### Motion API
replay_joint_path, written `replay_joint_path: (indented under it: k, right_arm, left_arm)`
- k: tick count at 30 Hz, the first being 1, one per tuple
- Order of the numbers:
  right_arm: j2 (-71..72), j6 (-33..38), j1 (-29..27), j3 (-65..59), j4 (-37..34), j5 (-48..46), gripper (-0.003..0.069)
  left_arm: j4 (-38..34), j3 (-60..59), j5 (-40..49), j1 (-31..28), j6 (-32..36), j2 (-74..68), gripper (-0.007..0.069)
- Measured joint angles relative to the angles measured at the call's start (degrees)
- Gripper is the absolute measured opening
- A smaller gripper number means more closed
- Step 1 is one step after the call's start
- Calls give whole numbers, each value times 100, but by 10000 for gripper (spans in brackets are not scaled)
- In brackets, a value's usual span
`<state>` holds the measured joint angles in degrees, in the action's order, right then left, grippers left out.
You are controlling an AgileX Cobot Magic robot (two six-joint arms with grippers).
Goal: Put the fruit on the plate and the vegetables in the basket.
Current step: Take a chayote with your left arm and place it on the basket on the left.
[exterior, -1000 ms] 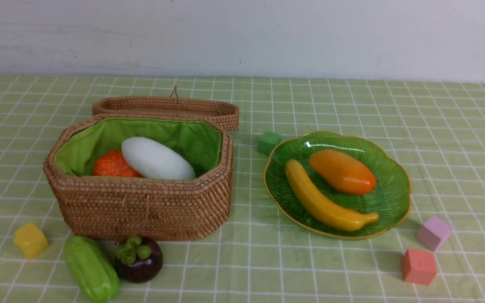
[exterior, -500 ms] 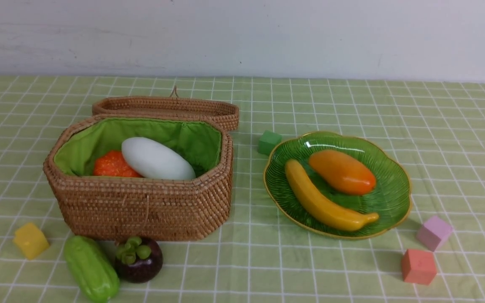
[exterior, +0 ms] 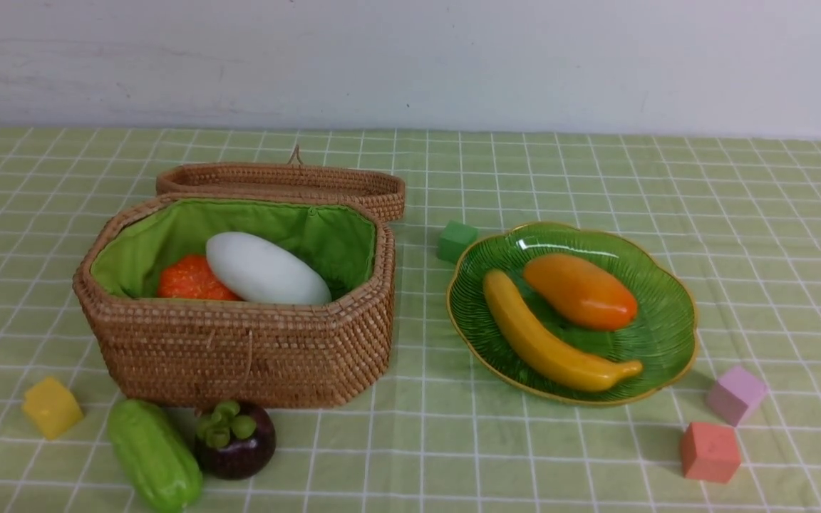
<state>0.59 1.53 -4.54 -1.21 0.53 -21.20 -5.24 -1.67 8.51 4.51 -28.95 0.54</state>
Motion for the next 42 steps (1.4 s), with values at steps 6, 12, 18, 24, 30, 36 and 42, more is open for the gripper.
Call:
replay_joint_path:
  k: [6,12,18,24,30,36,42]
  right_arm:
    - [0,0,0,0,0,0,46]
    - [0,0,0,0,0,0,55]
    - [0,0,0,0,0,0,59]
    - [0,0,0,0,0,0,69]
    - [0,0,0,0,0,0,78]
    - [0,0,0,0,0,0,87]
    - [0,0,0,0,0,0,94]
  left_arm:
    - [-1047,0,-2253,0,-462,0,239]
    - [-1158,567,-2812,0,-382,0,239]
    - [-948,2413,-852,0,310,-270,239]
    - [-616,4021,2205,0,482,-2044,239]
    - [-154,4295,3013,0,366,-3433,239]
    - [-540,4296,3399,0,-220,-5044,246]
    - [-738,4376,3360,0,-279,-6395,351]
